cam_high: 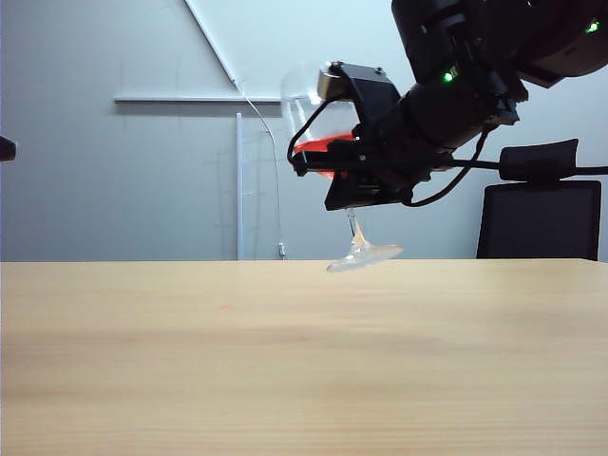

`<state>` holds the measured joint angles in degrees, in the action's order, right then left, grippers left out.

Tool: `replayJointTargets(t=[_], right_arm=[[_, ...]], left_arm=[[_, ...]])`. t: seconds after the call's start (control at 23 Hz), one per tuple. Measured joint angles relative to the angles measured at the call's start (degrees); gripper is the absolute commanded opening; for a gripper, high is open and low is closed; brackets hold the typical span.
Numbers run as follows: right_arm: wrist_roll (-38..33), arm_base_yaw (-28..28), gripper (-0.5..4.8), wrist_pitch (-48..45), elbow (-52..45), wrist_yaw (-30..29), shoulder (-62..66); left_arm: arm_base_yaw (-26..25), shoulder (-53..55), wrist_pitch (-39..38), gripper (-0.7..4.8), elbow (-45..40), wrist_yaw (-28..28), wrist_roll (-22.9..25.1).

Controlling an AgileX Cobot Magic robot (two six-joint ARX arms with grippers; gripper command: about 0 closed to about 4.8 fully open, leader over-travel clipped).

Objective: Gently pick up the goblet, rotate it counterclockwise for two full turns (viewing from above), and then place it back on the table.

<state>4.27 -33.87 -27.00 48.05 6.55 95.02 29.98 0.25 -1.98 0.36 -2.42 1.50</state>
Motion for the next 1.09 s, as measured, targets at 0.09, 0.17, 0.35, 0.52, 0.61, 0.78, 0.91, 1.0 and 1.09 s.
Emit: replayJointTargets(t=[0.09, 0.17, 0.35, 0.52, 0.61, 0.78, 0.91, 1.0, 1.09], right_arm=[[3.3, -0.8, -0.06, 0.0, 0.0, 0.6, 0.0], [4.6, -1.2, -0.06, -0.2, 0.0, 0.1, 0.0], [4.0, -1.1, -0.06, -3.3, 0.0, -4.2, 0.0], [1.7, -1.2, -0.06, -10.2, -1.2, -8.9, 0.0], [0.2, -1.2, -0.06, -14.1, -2.8, -11.1, 0.0], [-2.5, -1.2, -0.06, -23.4, -7.1, -12.9, 0.0], [-2.8, -0.9, -0.06, -26.6, -8.8, -13.9, 0.0], [-2.8, -0.9, -0.06, -27.7, -9.6, -14.1, 0.4], [-2.8, -0.9, -0.06, -29.6, -9.8, -14.6, 2.2]], left_arm=[[0.0, 0.0, 0.0, -0.05, 0.0, 0.0, 0.0], [0.0, 0.0, 0.0, -0.05, 0.0, 0.0, 0.0], [0.0, 0.0, 0.0, -0.05, 0.0, 0.0, 0.0], [0.0, 0.0, 0.0, -0.05, 0.0, 0.0, 0.0], [0.0, 0.0, 0.0, -0.05, 0.0, 0.0, 0.0], [0.0, 0.0, 0.0, -0.05, 0.0, 0.0, 0.0], [0.0, 0.0, 0.0, -0.05, 0.0, 0.0, 0.0], [0.0, 0.0, 0.0, -0.05, 0.0, 0.0, 0.0], [0.0, 0.0, 0.0, -0.05, 0.0, 0.0, 0.0]])
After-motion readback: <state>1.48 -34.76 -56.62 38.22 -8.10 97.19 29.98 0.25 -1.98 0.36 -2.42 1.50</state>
